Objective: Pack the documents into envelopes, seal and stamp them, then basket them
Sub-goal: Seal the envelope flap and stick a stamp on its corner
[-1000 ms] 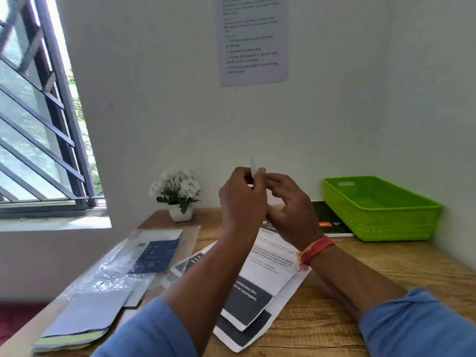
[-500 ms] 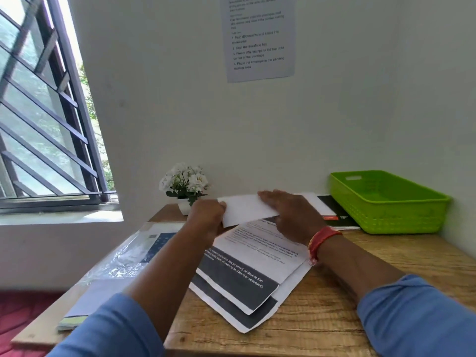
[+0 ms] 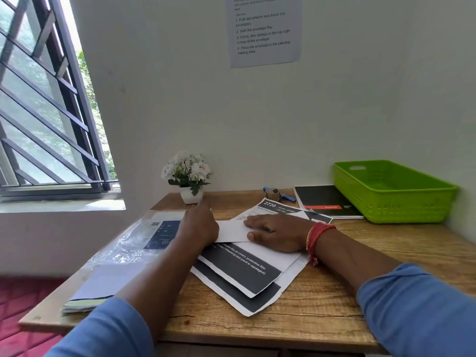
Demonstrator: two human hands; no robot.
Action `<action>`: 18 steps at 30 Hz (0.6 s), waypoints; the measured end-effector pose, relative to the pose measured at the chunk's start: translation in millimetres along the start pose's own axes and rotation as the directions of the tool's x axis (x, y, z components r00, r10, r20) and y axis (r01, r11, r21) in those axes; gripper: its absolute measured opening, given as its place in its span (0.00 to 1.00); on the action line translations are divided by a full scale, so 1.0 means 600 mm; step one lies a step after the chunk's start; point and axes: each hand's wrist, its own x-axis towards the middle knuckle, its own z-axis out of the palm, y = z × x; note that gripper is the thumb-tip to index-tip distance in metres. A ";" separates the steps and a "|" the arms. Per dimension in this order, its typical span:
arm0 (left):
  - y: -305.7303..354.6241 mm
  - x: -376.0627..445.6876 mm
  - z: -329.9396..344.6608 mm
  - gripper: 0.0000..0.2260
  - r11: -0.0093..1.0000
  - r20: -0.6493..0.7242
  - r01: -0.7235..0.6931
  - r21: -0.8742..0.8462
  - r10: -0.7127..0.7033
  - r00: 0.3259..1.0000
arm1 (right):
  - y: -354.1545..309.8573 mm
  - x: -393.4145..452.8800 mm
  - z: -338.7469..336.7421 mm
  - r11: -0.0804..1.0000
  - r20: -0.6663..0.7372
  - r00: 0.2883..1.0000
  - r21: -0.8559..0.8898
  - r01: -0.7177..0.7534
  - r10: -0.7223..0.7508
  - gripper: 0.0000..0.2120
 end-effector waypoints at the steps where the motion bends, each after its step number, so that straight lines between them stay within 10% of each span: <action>1: 0.000 -0.002 0.004 0.20 1.000 -0.016 -0.027 0.010 0.027 0.999 | 0.001 0.002 0.000 1.000 -0.011 1.000 0.012 -0.010 0.010 0.28; 6: 0.000 -0.017 0.016 0.19 0.978 0.015 -0.065 0.200 0.064 0.998 | 0.011 0.009 0.004 0.999 -0.037 0.998 0.026 -0.040 0.041 0.25; 11: 0.032 -0.028 0.027 0.16 0.898 0.168 -0.412 0.152 0.387 0.907 | 0.011 0.015 0.009 0.999 -0.037 0.999 0.009 -0.040 0.040 0.25; 18: 0.038 -0.023 0.050 0.26 0.916 0.493 -0.348 0.201 0.212 0.844 | 0.015 0.018 0.014 0.998 0.038 0.998 -0.017 -0.059 0.059 0.28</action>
